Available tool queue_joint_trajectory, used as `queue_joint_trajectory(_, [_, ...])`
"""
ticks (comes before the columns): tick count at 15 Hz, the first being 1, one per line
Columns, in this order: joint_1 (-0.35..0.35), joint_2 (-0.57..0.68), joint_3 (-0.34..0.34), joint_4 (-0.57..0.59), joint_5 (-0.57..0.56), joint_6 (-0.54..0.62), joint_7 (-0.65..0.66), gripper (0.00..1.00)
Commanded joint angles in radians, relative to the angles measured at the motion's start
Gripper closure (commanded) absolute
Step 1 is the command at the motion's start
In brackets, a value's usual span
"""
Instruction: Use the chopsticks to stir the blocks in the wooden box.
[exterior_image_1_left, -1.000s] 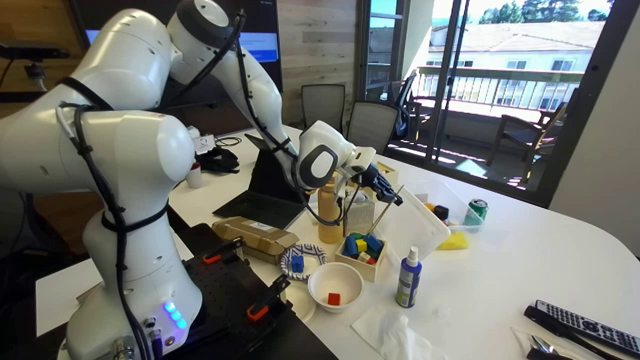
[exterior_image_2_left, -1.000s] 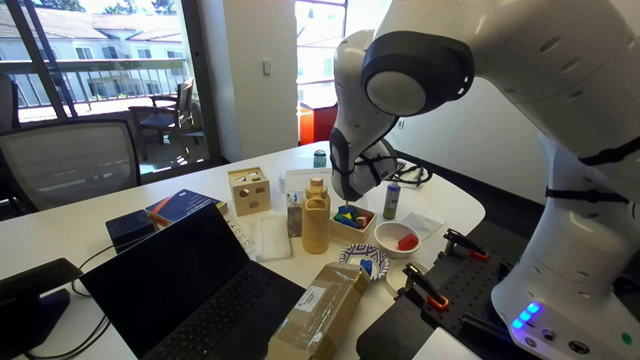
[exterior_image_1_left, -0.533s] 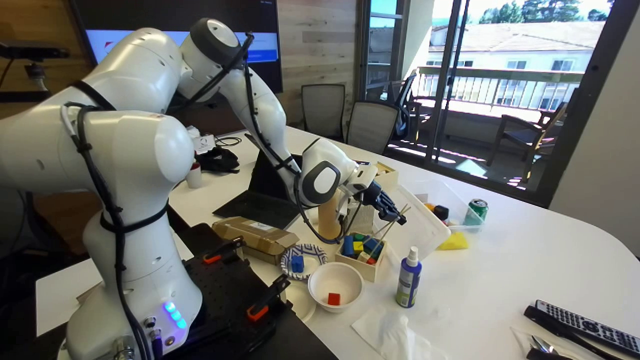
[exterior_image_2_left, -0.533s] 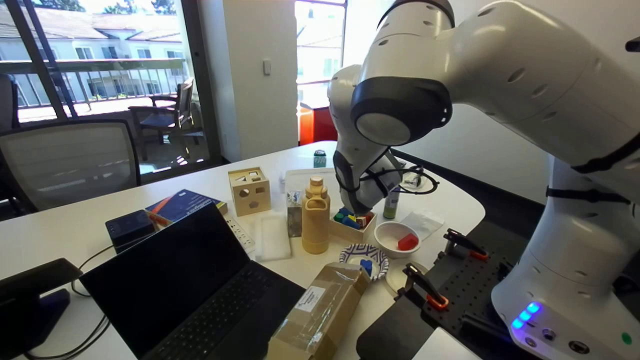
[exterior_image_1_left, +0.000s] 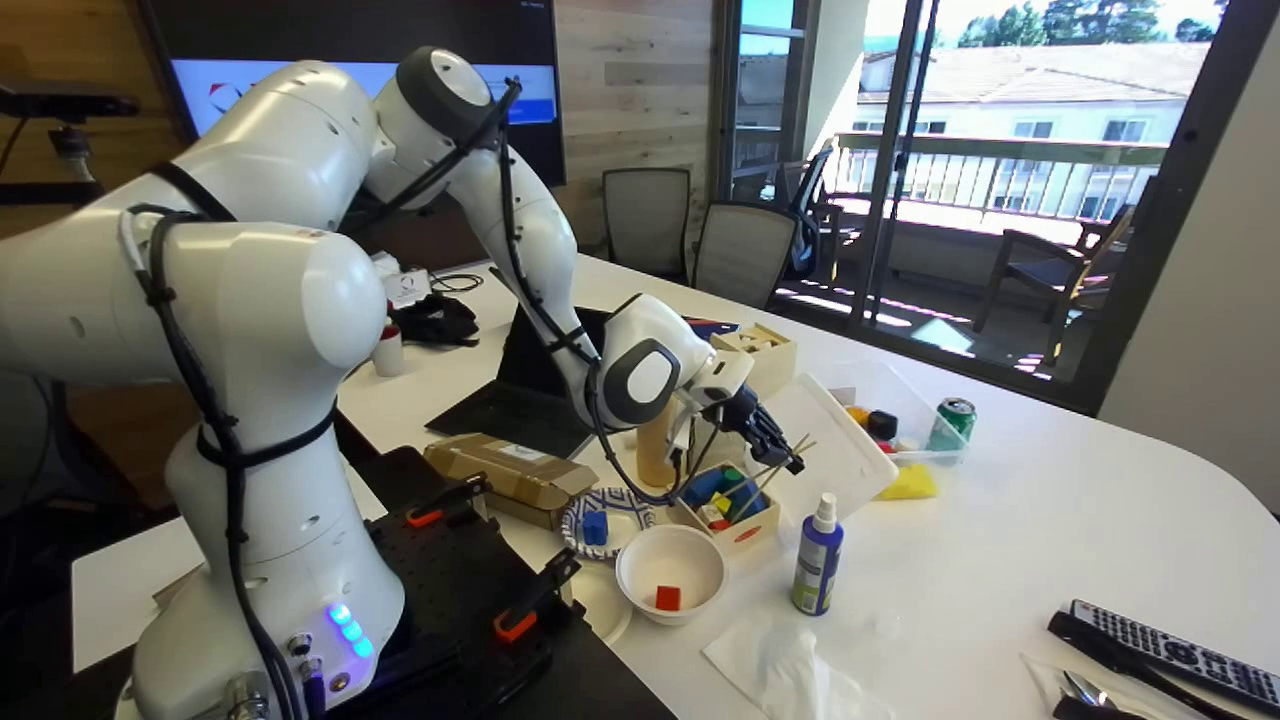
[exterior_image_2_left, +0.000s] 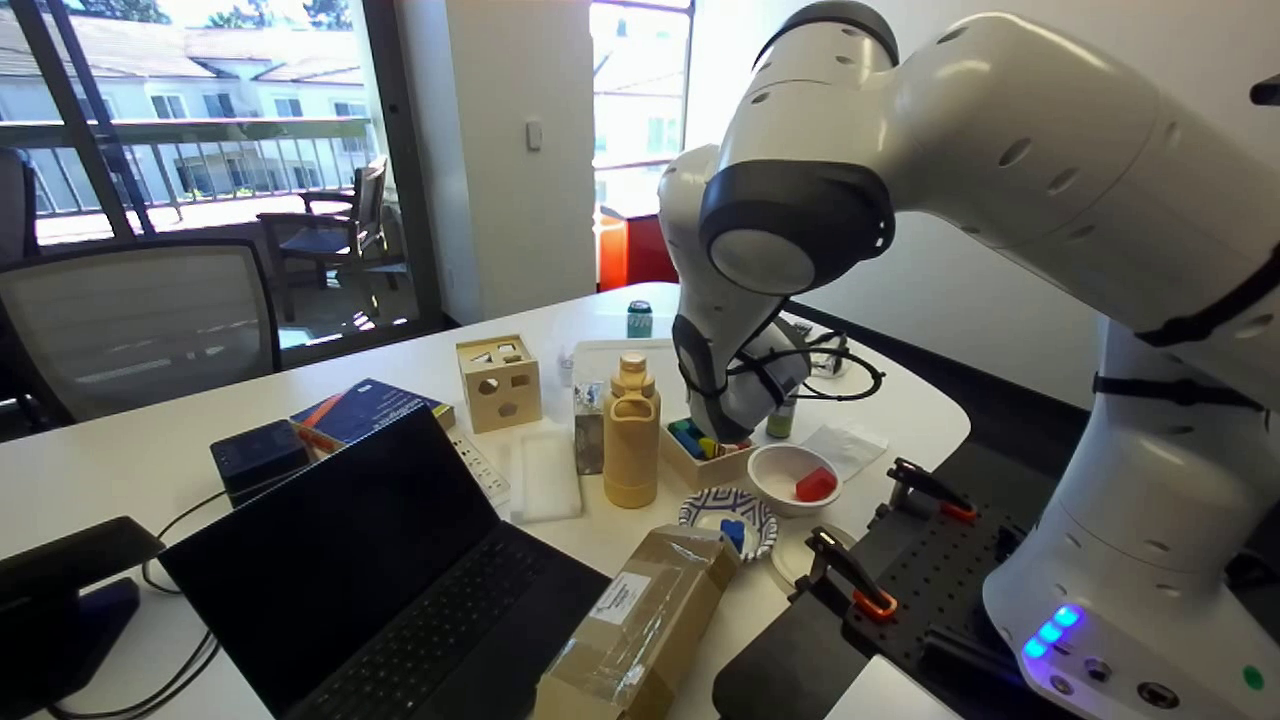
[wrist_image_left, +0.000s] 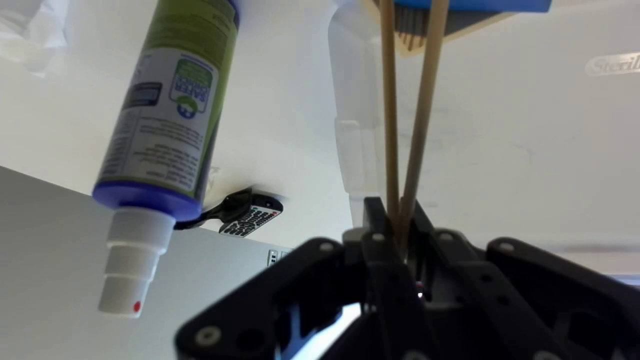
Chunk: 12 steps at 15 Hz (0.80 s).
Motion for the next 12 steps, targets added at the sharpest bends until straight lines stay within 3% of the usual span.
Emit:
queue_joint_trajectory(1, [-0.03, -0.077, 0.021, -0.007, -0.051, 0.0, 0.018, 0.97])
queue_joint_trajectory(12, [0.034, 0.017, -0.066, 0.009, -0.011, 0.0, 0.019, 0.97])
